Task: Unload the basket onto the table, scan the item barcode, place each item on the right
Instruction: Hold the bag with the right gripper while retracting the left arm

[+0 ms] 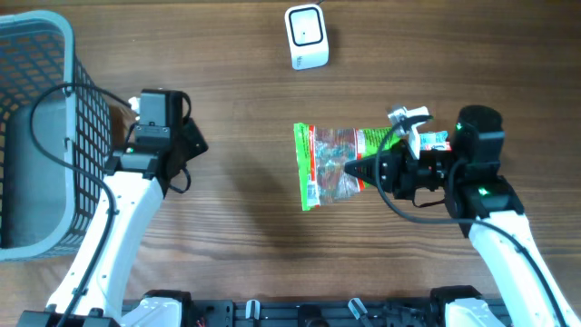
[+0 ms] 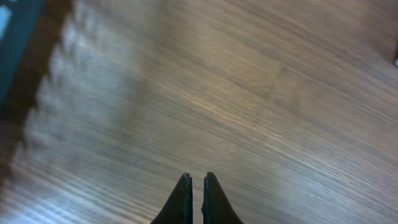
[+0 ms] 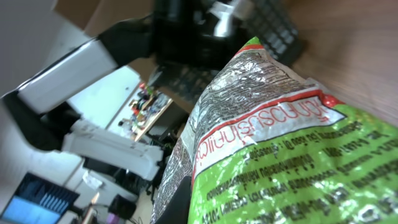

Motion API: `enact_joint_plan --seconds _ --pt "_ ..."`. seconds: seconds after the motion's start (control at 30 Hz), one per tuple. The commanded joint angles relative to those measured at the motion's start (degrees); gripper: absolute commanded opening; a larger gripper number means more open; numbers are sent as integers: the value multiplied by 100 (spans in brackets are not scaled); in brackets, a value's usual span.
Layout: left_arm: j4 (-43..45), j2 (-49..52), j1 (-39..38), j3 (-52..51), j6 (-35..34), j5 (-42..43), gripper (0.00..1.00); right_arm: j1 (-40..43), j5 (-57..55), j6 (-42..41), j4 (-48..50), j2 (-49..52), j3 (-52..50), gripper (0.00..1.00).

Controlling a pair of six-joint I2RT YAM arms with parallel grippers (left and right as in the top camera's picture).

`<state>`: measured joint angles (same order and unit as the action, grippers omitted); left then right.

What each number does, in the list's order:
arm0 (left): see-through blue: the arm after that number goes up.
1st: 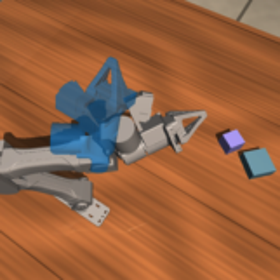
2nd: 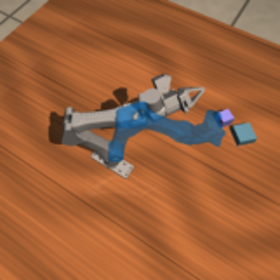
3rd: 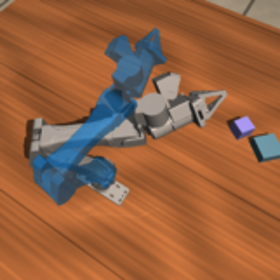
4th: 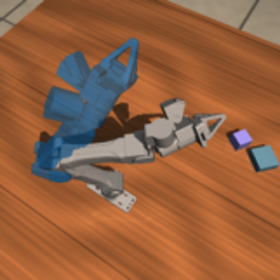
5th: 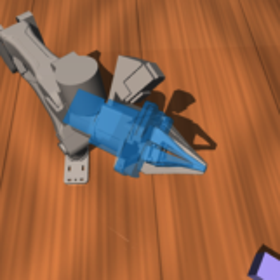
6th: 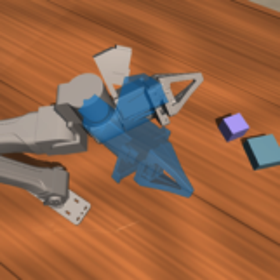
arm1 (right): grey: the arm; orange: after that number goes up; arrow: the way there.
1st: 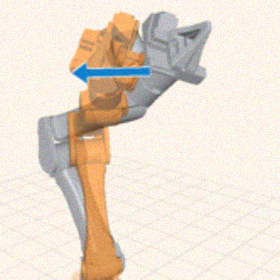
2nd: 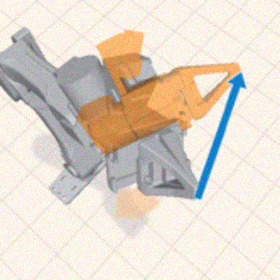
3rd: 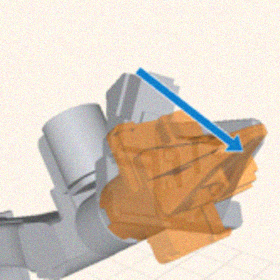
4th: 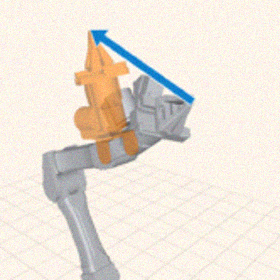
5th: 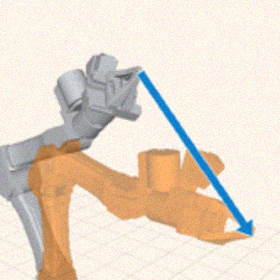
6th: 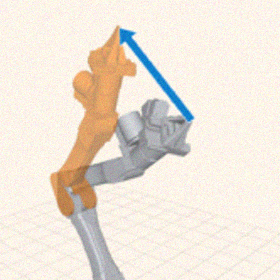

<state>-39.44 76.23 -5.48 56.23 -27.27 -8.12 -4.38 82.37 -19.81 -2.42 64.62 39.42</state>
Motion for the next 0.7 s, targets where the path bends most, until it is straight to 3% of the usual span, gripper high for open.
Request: enact_joint_plan --seconds 0.0,0.33,0.53,0.67 --pt "-55 -42 271 33 160 -31 4 17 479 -291 188 -365 24 4" --pt "-116 -42 732 24 157 -35 6 17 605 -326 197 -457 24 4" --pt "-146 -42 763 26 160 -39 20 17 603 -323 197 -457 24 4" --pt "-153 -42 763 26 157 -98 39 17 601 -302 197 -457 24 4"
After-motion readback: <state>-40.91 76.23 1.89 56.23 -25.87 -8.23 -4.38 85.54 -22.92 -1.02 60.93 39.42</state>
